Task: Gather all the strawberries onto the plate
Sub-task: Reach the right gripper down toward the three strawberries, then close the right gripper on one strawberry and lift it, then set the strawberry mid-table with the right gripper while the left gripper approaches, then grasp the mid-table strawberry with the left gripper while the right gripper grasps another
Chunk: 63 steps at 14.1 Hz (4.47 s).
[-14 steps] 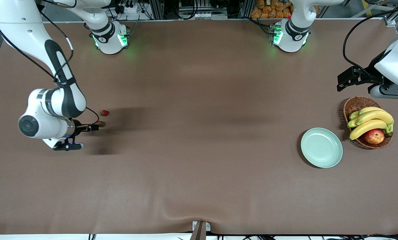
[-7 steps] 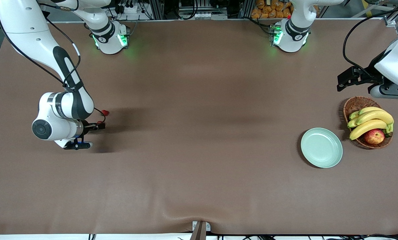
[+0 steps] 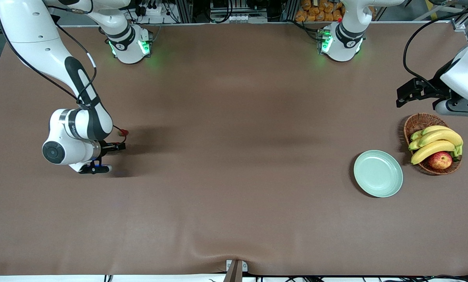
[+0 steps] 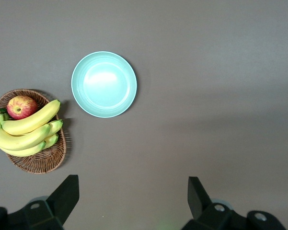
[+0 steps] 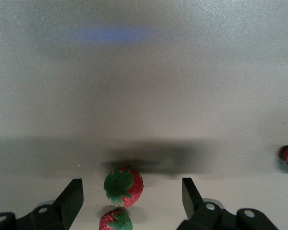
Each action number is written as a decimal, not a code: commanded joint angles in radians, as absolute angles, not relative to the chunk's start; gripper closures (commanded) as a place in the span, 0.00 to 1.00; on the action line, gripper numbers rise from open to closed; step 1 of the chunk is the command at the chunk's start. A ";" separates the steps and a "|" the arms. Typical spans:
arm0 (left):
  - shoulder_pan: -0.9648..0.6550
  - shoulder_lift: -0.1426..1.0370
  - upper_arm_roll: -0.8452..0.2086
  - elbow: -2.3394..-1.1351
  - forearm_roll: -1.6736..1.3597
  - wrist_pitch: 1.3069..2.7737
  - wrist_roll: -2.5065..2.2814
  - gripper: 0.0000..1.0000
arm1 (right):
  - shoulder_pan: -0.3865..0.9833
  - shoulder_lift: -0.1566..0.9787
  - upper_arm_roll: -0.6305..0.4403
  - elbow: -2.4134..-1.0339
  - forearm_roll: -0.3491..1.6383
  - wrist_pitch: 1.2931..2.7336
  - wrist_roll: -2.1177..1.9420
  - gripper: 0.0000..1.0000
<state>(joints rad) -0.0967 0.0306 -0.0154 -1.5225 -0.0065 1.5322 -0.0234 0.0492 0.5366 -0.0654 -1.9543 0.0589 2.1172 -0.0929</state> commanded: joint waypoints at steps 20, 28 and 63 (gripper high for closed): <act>-0.091 0.035 -0.015 -1.509 -0.017 1.522 -0.020 0.00 | 0.236 0.506 -0.038 -1.671 0.217 1.997 0.150 0.98; -0.091 0.037 -0.015 -1.509 -0.018 1.523 -0.021 0.00 | 0.541 0.613 -0.037 -1.667 0.456 2.112 0.345 0.96; -0.659 0.610 -0.081 -1.359 -0.057 1.913 -0.572 0.00 | 0.091 0.439 -0.048 -1.847 0.149 1.881 -0.006 0.00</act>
